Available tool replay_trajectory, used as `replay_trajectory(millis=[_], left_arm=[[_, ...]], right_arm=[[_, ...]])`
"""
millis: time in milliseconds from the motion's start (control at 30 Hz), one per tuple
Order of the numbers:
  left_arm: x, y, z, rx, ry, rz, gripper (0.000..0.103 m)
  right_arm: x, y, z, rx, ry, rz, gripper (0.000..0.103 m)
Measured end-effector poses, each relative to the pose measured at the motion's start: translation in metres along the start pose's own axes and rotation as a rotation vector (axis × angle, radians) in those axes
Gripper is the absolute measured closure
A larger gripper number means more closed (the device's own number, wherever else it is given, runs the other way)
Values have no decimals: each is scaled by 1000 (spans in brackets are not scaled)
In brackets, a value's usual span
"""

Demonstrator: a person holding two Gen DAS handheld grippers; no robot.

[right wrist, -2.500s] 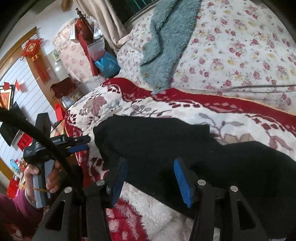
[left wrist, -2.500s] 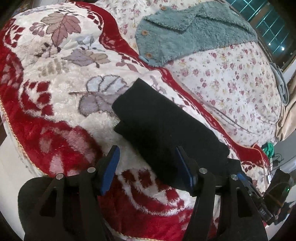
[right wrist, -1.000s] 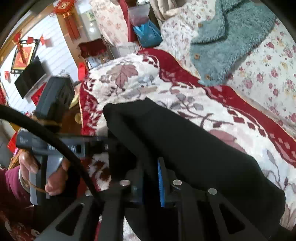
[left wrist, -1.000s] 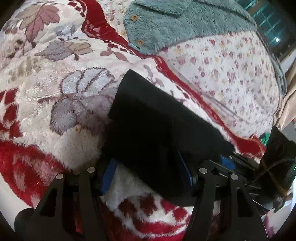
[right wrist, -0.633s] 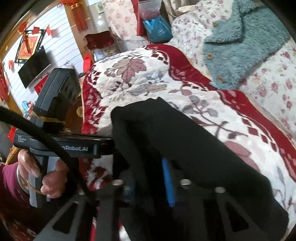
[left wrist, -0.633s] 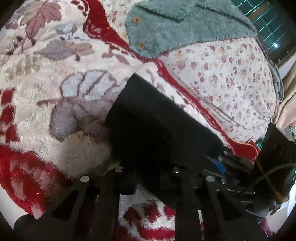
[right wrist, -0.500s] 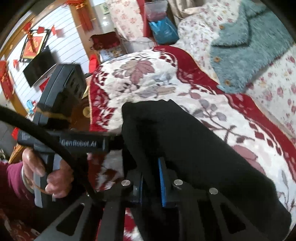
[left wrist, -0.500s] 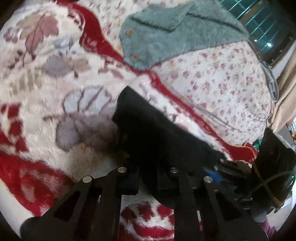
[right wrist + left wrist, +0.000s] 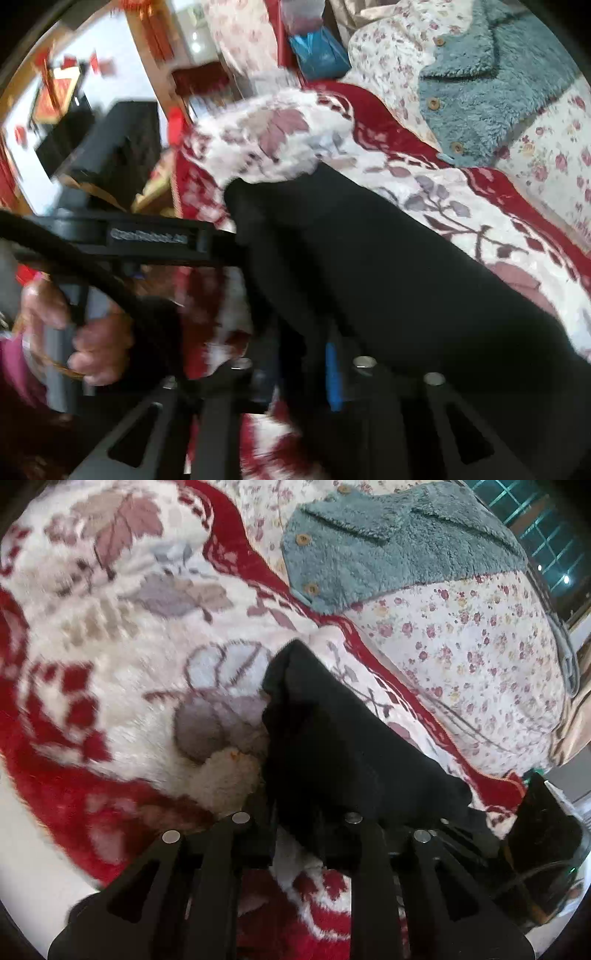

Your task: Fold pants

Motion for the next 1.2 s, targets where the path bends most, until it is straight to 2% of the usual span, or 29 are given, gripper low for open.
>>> replay_trajectory(millis=[33,133,200,333,467,633,733,900,1000,1100,1167,1200], left_arm=[[6,-1,0,-8,-33,20,83],[31,-5,-3,-27,-151,112,81],[43,-5,1,-36,-154,138,81],[51,1,18,-86,-160,152,71],[45,8,47,-154,-177,153,71],[30,23,93,-247,-156,137,71],[17,35,128,-323,-128,115,71],[-2,56,178,-420,-71,74,71],[-13,69,205,-468,-36,40,71],[-25,82,228,-499,1,4,61],[-33,90,241,-505,45,-39,50],[-38,95,249,-510,73,-67,49]], right_arm=[[5,2,-1,-11,-15,-3,59],[30,12,-8,5,-26,25,59],[46,21,-8,2,-11,50,59],[81,40,7,-64,31,98,59],[116,60,31,-138,100,143,59],[171,94,61,-258,208,203,59],[201,116,79,-346,266,233,54],[258,164,110,-514,348,308,53],[284,186,121,-563,415,330,53],[306,213,131,-623,480,317,52],[319,229,137,-665,502,319,49],[325,240,139,-695,518,317,48]])
Point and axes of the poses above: each gripper's, at about its wrist camera, not at the fingertips, and x roughly against the way its jaws point, z to its right, y to its underside, the point moved 7 cm from there along -x, roughly the way its jaws point, and after that the axes turned 3 degrees about -z, right-handed, at the moved point
